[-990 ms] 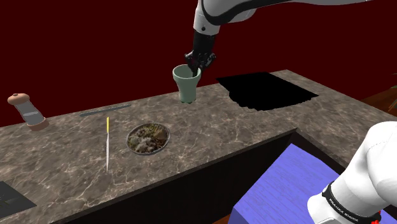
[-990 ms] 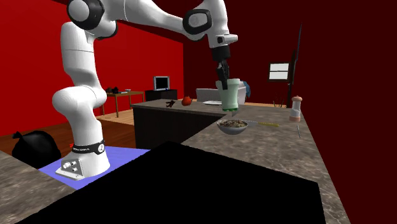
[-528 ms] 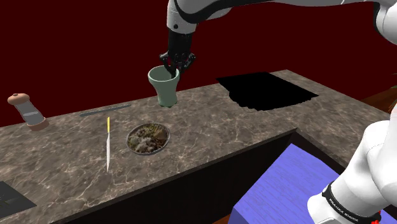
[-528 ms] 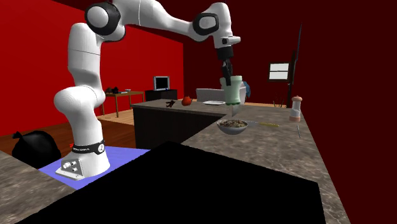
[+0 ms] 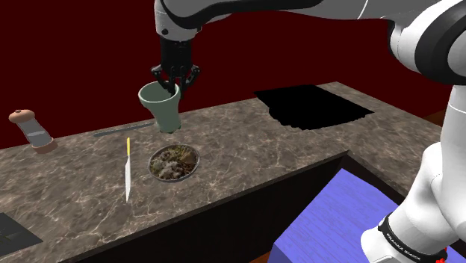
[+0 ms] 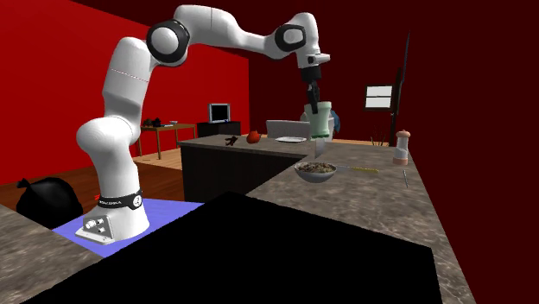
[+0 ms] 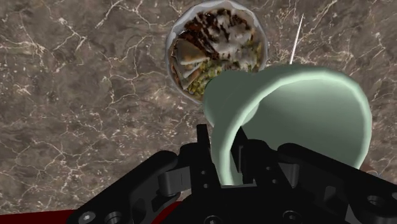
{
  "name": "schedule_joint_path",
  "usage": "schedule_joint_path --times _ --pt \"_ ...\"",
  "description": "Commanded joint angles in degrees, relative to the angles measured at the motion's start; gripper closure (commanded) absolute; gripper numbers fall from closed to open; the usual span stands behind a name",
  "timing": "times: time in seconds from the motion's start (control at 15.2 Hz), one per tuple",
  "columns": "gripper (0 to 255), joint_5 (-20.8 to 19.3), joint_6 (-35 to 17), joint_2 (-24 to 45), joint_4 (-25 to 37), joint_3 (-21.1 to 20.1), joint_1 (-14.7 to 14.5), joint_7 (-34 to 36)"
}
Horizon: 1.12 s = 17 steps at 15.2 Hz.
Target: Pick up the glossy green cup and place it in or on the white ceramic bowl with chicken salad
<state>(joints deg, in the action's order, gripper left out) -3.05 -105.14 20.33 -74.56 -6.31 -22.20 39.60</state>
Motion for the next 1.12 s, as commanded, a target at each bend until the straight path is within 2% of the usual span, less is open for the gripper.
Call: schedule_joint_path --times 0.0,1.06 --pt "255 -0.24 -0.44 0.77 0.39 -0.11 -0.45 0.66" --pt "255 -0.39 -12.88 0.56 -12.28 0.03 -0.15 0.99"
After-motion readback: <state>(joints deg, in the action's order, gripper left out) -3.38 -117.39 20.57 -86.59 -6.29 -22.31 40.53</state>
